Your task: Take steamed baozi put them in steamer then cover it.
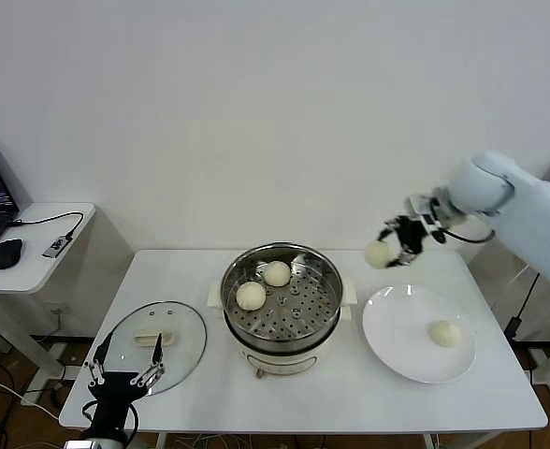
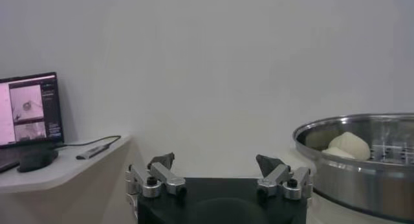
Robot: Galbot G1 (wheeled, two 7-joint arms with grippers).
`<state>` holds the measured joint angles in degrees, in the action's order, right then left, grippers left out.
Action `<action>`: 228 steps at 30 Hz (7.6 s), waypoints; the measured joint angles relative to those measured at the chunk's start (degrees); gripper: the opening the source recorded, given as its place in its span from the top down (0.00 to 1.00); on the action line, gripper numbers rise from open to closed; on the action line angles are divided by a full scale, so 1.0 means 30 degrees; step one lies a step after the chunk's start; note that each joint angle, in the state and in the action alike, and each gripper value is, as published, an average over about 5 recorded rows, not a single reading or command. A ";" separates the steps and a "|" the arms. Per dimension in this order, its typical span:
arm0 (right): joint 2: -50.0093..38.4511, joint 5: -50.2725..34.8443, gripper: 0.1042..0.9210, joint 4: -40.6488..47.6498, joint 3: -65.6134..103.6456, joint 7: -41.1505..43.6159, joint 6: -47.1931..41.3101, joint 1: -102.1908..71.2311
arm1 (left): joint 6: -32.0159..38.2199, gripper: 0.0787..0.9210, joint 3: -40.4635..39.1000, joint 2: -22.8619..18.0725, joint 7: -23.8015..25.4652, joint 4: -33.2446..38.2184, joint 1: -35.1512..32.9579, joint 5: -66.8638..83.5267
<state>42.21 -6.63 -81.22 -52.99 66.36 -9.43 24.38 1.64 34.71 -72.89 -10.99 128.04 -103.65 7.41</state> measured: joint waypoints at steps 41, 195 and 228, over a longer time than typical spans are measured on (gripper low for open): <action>0.8422 0.3512 0.35 -0.0923 -0.7853 -0.1262 0.9058 0.2145 | 0.0367 0.12 0.0415 -0.0544 -0.0519 0.0006 0.0022 0.0155; 0.2106 -0.6092 0.40 -0.1215 -0.4836 -0.3848 -0.7509 0.2946 | 0.0511 0.12 0.0468 0.0261 -0.0594 -0.0164 0.1004 -0.0208; 0.5641 -0.6210 0.37 0.0135 -0.6376 -0.6463 -1.0552 0.0361 | 0.0633 0.12 0.0479 0.0071 -0.0745 -0.0346 0.1017 -0.0139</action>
<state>59.14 -25.26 -80.82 -72.12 46.97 -41.08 25.46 3.53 36.15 -72.68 -13.23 127.00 -100.60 6.99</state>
